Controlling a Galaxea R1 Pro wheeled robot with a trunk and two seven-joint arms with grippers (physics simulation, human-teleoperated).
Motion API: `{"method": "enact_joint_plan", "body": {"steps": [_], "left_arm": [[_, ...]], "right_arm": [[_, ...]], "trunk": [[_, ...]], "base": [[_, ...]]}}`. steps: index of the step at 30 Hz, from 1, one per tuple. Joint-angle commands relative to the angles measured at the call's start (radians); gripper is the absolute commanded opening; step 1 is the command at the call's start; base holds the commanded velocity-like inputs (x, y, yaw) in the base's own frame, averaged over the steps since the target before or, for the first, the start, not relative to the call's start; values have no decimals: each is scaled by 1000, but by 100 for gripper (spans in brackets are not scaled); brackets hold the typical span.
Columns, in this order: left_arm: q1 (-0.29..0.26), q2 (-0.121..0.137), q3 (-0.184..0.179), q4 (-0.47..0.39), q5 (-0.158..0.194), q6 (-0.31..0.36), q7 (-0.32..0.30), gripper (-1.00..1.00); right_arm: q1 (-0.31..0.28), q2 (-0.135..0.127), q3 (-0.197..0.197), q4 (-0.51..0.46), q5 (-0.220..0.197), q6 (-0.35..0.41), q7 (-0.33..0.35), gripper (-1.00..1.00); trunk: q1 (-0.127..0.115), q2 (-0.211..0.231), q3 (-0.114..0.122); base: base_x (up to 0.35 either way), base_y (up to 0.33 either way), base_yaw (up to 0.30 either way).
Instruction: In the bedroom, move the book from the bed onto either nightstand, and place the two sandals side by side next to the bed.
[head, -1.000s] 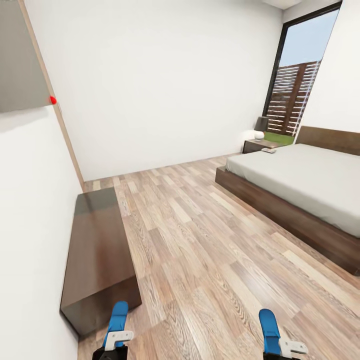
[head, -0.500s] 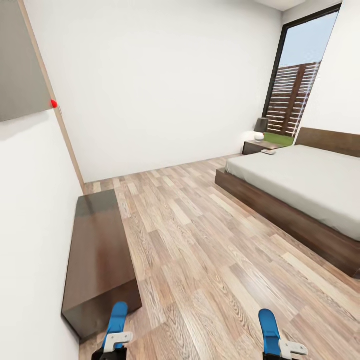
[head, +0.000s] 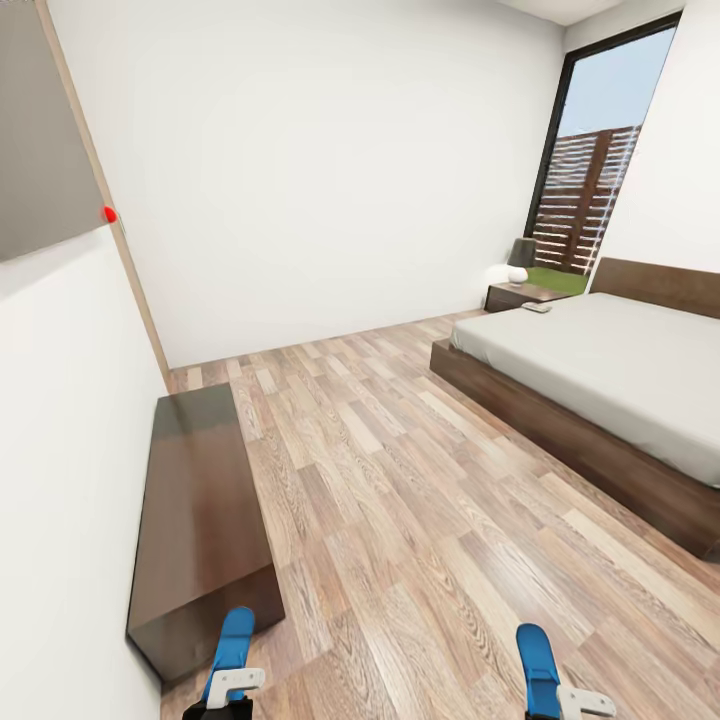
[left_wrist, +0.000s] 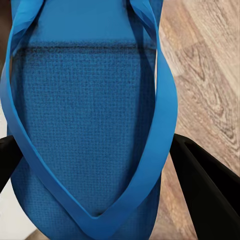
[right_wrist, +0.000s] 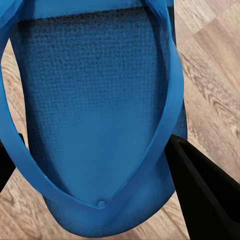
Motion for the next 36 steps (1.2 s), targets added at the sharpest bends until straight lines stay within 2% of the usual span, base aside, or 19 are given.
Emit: {"method": "enact_joint_plan", "body": {"steps": [1,36], "left_arm": [[-1,2,-8,-2,7,4,10,-100],[-1,0,-9,30,7,-24,10,-100]], "right_arm": [[-1,1,-7,2,7,-4,-1,-100],[-1,7,-6,11,11,-7,-1,-100]], "trunk": [[-4,7,2],[-134,245,109]], "base": [[0,0,0],[0,0,0]]}}
